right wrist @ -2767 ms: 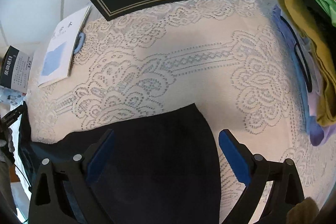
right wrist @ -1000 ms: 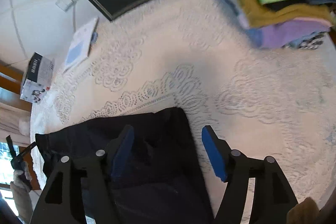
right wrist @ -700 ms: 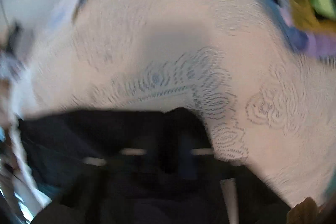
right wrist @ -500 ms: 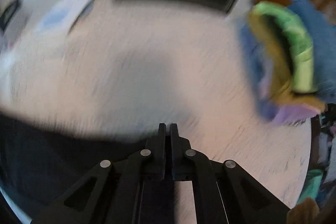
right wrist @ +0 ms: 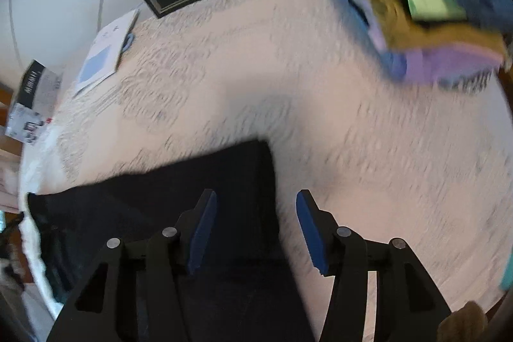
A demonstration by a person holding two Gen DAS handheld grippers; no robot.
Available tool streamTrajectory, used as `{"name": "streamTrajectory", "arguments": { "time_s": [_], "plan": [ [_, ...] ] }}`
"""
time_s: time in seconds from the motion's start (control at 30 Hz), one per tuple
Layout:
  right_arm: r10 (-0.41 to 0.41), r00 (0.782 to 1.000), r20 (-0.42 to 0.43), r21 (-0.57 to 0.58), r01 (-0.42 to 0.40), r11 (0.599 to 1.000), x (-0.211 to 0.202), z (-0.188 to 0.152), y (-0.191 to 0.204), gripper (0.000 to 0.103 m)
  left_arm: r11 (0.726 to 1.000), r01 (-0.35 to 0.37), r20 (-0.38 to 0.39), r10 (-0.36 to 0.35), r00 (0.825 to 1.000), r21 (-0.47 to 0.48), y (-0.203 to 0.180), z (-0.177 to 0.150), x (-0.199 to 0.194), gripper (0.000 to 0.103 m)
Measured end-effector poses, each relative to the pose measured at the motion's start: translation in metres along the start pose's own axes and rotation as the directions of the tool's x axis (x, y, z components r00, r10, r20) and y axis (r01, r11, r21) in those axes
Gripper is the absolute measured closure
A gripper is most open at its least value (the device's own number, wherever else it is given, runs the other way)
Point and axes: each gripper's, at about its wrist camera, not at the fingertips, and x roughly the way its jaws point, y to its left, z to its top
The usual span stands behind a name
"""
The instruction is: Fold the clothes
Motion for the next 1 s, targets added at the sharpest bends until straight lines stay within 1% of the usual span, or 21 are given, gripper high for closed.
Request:
{"name": "streamTrajectory", "arguments": {
  "time_s": [0.1,0.2,0.23,0.27,0.3,0.37,0.4,0.43,0.47,0.5,0.53,0.57,0.6,0.67,0.7,0.73,0.77,0.83,0.87,0.93,1.0],
  "plan": [
    [0.072,0.997,-0.023,-0.004,-0.072,0.997,0.000,-0.019,0.004,0.051,1.000,0.006,-0.005,-0.006,1.000,0.007,-0.004,0.008,0.012,0.057],
    [0.087,0.995,-0.057,-0.017,-0.088,0.996,0.013,-0.027,0.009,0.051,1.000,0.000,-0.031,0.000,1.000,-0.006,-0.009,0.020,0.031,0.057],
    [0.086,0.994,-0.069,-0.012,-0.087,0.996,0.019,-0.028,0.010,0.051,1.000,-0.007,-0.044,0.007,0.999,-0.017,-0.010,0.024,0.036,0.060],
    [0.082,0.993,-0.083,-0.004,-0.083,0.997,0.025,-0.029,0.010,0.051,0.999,-0.021,-0.055,0.020,0.998,-0.030,-0.011,0.027,0.040,0.096],
    [0.073,0.993,-0.094,0.001,-0.073,0.997,0.032,-0.030,0.009,0.051,0.999,-0.025,-0.044,0.023,0.999,-0.048,-0.010,0.029,0.038,0.100],
    [0.068,0.993,-0.092,0.001,-0.068,0.998,0.035,-0.031,0.009,0.049,0.995,-0.010,0.024,0.012,1.000,-0.097,-0.003,0.033,0.023,0.100],
    [0.067,0.994,-0.089,0.001,-0.067,0.998,0.035,-0.031,0.008,0.049,0.992,-0.008,0.056,0.015,0.998,-0.129,0.004,0.034,0.016,0.100],
    [0.063,0.994,-0.091,-0.002,-0.064,0.998,0.036,-0.030,0.009,0.049,0.988,-0.020,0.068,0.031,0.997,-0.153,0.012,0.035,0.012,0.098],
    [0.059,0.994,-0.095,-0.007,-0.060,0.998,0.036,-0.030,0.009,0.049,0.987,-0.041,0.044,0.049,0.998,-0.153,0.018,0.036,0.016,0.093],
    [0.053,0.993,-0.101,-0.012,-0.054,0.998,0.037,-0.029,0.010,0.049,0.989,-0.063,-0.002,0.064,0.998,-0.136,0.021,0.035,0.022,0.093],
    [0.046,0.993,-0.108,-0.017,-0.048,0.999,0.037,-0.028,0.012,0.049,0.990,-0.083,-0.052,0.078,0.996,-0.112,0.024,0.033,0.029,0.085],
    [0.038,0.993,-0.114,-0.022,-0.041,0.999,0.038,-0.027,0.013,0.049,0.991,-0.092,-0.082,0.084,0.993,-0.092,0.026,0.030,0.031,0.078],
    [0.024,0.993,-0.119,-0.027,-0.027,0.999,0.039,-0.026,0.015,0.049,0.993,-0.083,-0.079,0.077,0.994,-0.082,0.027,0.026,0.026,0.075],
    [-0.070,0.993,-0.097,-0.067,0.064,0.996,0.032,-0.027,0.025,0.049,0.996,-0.054,-0.044,0.051,0.998,-0.069,0.028,0.014,0.005,0.071],
    [-0.098,0.993,-0.066,-0.118,0.090,0.989,0.025,-0.030,0.038,0.048,0.997,-0.047,-0.021,0.045,0.999,-0.059,0.028,0.006,-0.008,0.065],
    [-0.115,0.993,-0.027,-0.180,0.108,0.978,0.015,-0.033,0.054,0.048,0.998,-0.050,-0.005,0.049,0.999,-0.046,0.027,-0.001,-0.019,0.062],
    [-0.087,0.996,0.007,-0.237,0.086,0.968,0.003,-0.037,0.076,0.048,0.998,-0.050,-0.008,0.049,0.999,-0.028,0.024,-0.009,-0.023,0.059],
    [0.033,0.999,-0.002,-0.303,-0.032,0.953,-0.008,-0.045,0.121,0.048,0.999,-0.037,-0.028,0.038,0.999,0.023,0.017,-0.028,-0.027,0.059],
    [0.095,0.995,-0.016,-0.330,-0.094,0.939,-0.012,-0.049,0.143,0.048,0.998,-0.030,-0.038,0.032,0.999,0.048,0.014,-0.038,-0.029,0.059],
    [0.176,0.983,-0.056,-0.396,-0.184,0.900,-0.008,-0.062,0.193,0.048,0.996,-0.023,-0.054,0.027,0.998,0.085,0.006,-0.055,-0.024,0.059],
    [0.220,0.970,-0.103,-0.457,-0.243,0.855,0.003,-0.076,0.244,0.049,0.994,-0.042,-0.066,0.049,0.997,0.098,0.000,-0.064,-0.012,0.059]
  ]
}}
